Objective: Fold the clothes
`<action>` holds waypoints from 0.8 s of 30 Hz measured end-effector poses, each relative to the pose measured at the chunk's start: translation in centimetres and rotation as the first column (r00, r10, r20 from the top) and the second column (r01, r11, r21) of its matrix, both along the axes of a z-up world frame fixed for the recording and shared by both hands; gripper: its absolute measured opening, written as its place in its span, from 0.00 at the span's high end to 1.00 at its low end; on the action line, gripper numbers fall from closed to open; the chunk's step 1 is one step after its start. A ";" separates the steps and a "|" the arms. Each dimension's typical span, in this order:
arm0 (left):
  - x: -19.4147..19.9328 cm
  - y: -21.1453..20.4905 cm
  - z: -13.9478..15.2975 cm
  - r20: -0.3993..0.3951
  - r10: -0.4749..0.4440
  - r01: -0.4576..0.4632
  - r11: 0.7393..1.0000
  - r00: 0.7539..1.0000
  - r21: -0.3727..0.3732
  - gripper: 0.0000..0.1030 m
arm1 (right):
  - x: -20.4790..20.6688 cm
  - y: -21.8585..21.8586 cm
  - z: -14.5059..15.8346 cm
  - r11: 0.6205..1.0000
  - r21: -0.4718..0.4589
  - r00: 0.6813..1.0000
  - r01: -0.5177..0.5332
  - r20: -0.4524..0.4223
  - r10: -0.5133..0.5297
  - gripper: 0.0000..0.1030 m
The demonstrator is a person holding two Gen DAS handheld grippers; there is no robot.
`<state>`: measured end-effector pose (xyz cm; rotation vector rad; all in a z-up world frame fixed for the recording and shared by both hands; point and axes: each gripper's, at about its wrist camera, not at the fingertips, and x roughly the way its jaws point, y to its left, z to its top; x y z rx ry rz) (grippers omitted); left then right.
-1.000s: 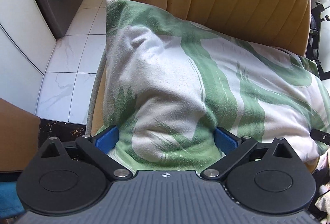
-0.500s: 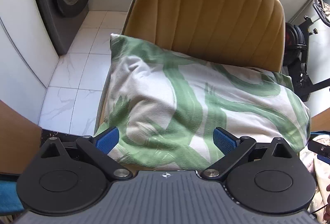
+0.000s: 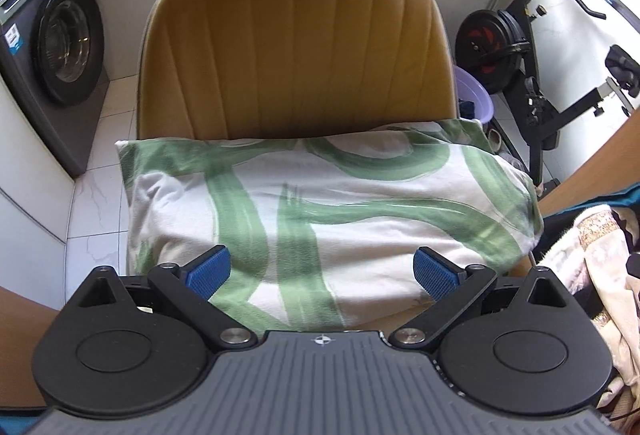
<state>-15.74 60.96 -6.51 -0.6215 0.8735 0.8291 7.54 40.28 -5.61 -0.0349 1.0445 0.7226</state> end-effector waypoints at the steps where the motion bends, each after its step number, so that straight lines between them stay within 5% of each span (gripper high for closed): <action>1: 0.8 -0.5 0.0 -0.001 -0.021 0.021 1.000 1.000 -0.001 0.03 | 0.1 -1.2 0.3 1.000 0.010 1.000 0.028 -0.003 -0.028 0.01; 9: 6.9 -7.5 0.6 -0.016 -0.237 0.237 0.971 0.971 0.015 0.03 | -0.8 -13.9 2.5 0.971 0.063 0.972 0.231 0.026 -0.233 0.01; 15: 7.8 -13.7 2.3 0.001 -0.275 0.275 0.961 0.961 0.030 0.03 | -3.2 -22.6 2.6 0.940 0.086 0.942 0.330 0.033 -0.333 0.01; 20: 4.4 -18.7 5.2 0.007 -0.248 0.248 0.968 0.969 0.045 0.03 | -6.3 -26.3 3.3 0.955 0.084 0.955 0.286 0.052 -0.291 0.01; 24: 0.3 -21.9 7.6 0.015 -0.178 0.178 0.983 0.984 0.034 0.03 | -9.0 -25.7 6.1 0.993 0.083 0.990 0.086 0.106 -0.094 0.01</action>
